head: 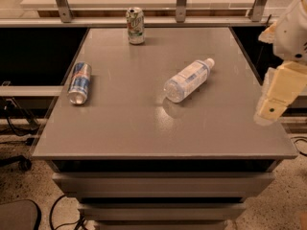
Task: Move blue plastic bottle near redbull can
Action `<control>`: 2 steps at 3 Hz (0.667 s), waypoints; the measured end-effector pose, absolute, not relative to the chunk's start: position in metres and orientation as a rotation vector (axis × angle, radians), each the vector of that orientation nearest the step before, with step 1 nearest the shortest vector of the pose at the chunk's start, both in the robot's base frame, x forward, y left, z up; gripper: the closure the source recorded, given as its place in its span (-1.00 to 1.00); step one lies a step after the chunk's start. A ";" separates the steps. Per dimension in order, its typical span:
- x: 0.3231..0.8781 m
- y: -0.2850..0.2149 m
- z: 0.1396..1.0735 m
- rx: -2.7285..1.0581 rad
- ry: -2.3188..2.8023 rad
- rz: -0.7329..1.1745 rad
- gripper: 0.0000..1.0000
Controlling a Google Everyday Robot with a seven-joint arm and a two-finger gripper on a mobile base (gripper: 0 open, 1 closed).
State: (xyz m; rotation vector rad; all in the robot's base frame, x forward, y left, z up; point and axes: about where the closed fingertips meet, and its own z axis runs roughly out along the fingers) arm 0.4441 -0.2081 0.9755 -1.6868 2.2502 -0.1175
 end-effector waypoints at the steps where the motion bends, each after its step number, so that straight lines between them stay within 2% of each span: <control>1: 0.451 -0.199 0.966 -1.655 2.299 -0.109 -1.00; 2: 0.474 -0.173 0.940 -1.587 2.434 -0.098 -1.00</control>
Offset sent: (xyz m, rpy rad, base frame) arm 0.0558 0.0682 -0.0689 -0.0199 0.2048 -0.3722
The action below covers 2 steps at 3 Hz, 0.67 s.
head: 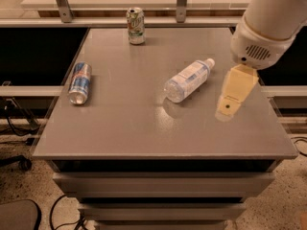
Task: Move blue plastic bottle near redbull can
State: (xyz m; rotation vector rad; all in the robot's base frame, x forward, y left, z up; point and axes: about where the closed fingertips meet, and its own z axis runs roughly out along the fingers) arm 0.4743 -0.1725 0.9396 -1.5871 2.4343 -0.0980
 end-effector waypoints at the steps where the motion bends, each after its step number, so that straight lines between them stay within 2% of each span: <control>1: 0.494 -0.156 0.911 -1.474 2.585 -0.078 -1.00; 2: 0.497 -0.153 0.910 -1.358 2.640 -0.066 -1.00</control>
Offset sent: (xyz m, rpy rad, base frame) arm 0.0182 0.0146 -0.0255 -0.0118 0.0632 -0.1036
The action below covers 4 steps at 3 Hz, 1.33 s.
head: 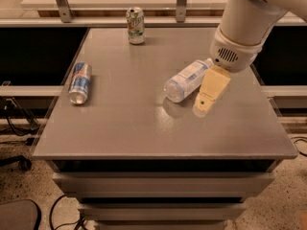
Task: Move blue plastic bottle near redbull can
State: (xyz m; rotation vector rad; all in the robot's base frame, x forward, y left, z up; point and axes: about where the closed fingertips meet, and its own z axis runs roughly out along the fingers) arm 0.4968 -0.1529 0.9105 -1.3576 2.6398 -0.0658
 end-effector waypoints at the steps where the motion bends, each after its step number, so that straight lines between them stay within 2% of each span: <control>1: 0.499 -0.151 0.910 -1.273 2.665 -0.074 -1.00; 4: 0.550 -0.094 0.916 -0.802 2.832 -0.039 -1.00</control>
Offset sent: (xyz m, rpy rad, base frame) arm 0.0367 0.0510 -0.0043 0.0015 -0.0182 -0.3037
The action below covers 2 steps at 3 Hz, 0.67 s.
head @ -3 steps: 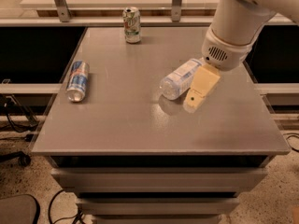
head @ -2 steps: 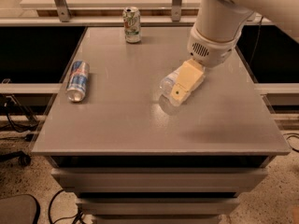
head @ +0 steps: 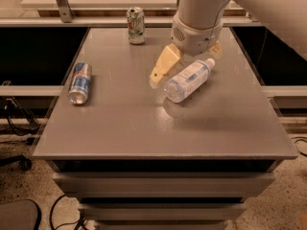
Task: Move blue plastic bottle near redbull can
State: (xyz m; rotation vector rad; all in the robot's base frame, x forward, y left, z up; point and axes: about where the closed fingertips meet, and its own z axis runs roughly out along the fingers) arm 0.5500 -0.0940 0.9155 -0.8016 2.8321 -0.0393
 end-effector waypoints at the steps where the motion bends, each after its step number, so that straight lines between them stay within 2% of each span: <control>1: 0.561 -0.083 0.918 -0.595 2.884 0.036 -1.00; 2: 0.567 -0.074 0.912 -0.410 2.930 0.112 -1.00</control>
Offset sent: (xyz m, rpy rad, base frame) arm 0.0191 0.0266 -0.0119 0.1823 0.1055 -0.4308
